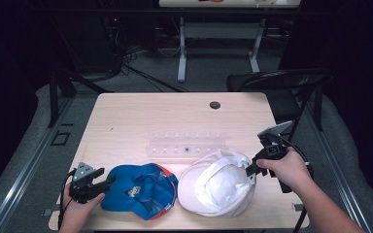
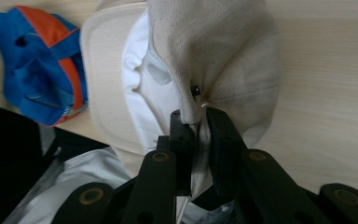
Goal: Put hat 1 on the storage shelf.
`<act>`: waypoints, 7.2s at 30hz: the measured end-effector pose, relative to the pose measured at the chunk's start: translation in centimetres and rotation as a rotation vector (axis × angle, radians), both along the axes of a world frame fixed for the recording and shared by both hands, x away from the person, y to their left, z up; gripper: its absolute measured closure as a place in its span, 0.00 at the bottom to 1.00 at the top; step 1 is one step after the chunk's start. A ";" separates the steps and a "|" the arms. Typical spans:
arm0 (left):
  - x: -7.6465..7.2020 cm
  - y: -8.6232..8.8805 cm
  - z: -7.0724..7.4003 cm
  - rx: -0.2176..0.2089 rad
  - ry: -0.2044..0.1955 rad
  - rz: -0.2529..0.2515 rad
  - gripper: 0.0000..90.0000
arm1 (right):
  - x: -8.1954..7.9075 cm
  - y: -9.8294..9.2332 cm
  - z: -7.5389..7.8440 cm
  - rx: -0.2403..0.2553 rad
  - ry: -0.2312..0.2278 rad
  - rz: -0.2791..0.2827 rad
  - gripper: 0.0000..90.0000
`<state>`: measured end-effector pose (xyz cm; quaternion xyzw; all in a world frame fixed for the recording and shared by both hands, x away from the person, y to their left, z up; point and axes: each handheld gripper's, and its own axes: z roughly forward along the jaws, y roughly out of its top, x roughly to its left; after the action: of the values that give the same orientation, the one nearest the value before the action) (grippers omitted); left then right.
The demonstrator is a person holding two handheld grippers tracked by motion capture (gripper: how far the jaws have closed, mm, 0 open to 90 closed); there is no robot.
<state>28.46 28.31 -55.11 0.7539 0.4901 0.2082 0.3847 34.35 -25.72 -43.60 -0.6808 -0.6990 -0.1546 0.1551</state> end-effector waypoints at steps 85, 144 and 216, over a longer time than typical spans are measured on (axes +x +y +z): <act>-0.6 -15.2 8.2 -0.012 -0.235 -0.372 0.47 | 7.4 9.8 13.4 0.680 -0.217 -0.075 0.91; 7.4 -13.4 4.1 -0.101 -0.107 -0.325 0.88 | 9.9 15.9 10.9 0.591 -0.216 -0.049 0.91; -0.3 -1.8 3.4 -0.092 -0.063 -0.115 0.54 | 6.3 13.9 9.2 0.381 -0.384 0.064 0.70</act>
<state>28.20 26.47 -51.74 0.7553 0.4427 0.1866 0.4457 40.64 -11.87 -34.42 -0.5752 -0.6950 -0.4046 0.1497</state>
